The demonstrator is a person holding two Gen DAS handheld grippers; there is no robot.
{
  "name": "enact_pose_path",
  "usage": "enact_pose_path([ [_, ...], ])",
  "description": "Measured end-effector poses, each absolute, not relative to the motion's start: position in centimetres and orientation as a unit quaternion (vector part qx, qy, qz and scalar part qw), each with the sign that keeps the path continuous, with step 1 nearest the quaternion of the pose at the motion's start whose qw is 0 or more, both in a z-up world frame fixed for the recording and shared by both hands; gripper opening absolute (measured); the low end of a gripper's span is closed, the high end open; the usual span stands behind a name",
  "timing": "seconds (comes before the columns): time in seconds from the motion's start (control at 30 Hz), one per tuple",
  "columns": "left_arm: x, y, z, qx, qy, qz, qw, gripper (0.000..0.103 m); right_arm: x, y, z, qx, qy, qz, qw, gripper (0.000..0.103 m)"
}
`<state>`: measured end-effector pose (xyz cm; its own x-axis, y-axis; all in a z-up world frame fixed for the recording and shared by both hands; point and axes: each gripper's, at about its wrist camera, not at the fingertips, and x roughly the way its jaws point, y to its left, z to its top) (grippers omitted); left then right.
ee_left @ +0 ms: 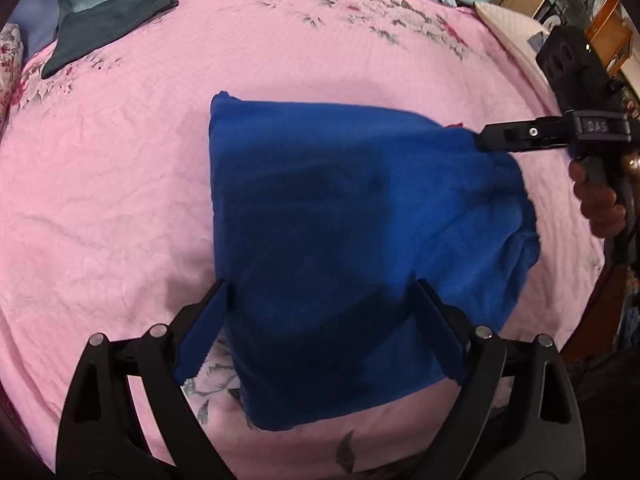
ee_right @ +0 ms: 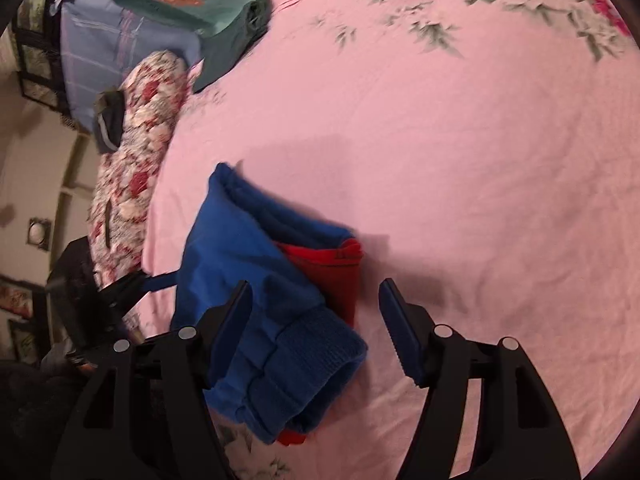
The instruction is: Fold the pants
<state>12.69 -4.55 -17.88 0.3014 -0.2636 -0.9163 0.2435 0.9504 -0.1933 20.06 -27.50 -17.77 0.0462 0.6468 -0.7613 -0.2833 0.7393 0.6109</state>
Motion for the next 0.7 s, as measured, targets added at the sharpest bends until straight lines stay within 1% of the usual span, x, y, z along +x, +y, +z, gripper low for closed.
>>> enact_pose_path([
  [0.07,12.9,-4.6,-18.2,-0.009,0.574,-0.148,0.805,0.095,20.5,-27.1,-18.6,0.129,0.618,0.332,0.700,0.068],
  [0.17,13.2,-4.3,-18.7,-0.024,0.586,-0.133,0.799,0.097,21.3,-26.2,-19.0,0.134,0.618,0.338,0.697,0.068],
  [0.33,13.2,-4.0,-18.9,-0.037,0.592,-0.120,0.796,0.098,21.3,-23.6,-19.0,0.094,0.616,0.346,0.701,0.068],
  [0.37,13.3,-4.0,-19.0,-0.040,0.592,-0.119,0.796,0.098,21.2,-23.3,-19.0,0.084,0.615,0.343,0.705,0.067],
  [0.43,13.1,-3.6,-18.8,-0.044,0.591,-0.119,0.797,0.098,21.2,-23.4,-19.0,0.083,0.614,0.337,0.709,0.059],
  [0.5,12.8,-3.0,-18.4,-0.043,0.590,-0.116,0.798,0.098,21.0,-23.9,-19.1,0.097,0.614,0.335,0.708,0.048],
  [0.6,12.1,-1.3,-17.6,-0.046,0.585,-0.099,0.804,0.098,20.7,-24.1,-18.9,0.107,0.607,0.331,0.714,0.042],
  [0.7,11.4,0.3,-17.6,-0.053,0.591,-0.092,0.800,0.098,20.4,-23.7,-18.9,0.102,0.602,0.323,0.723,0.042],
])
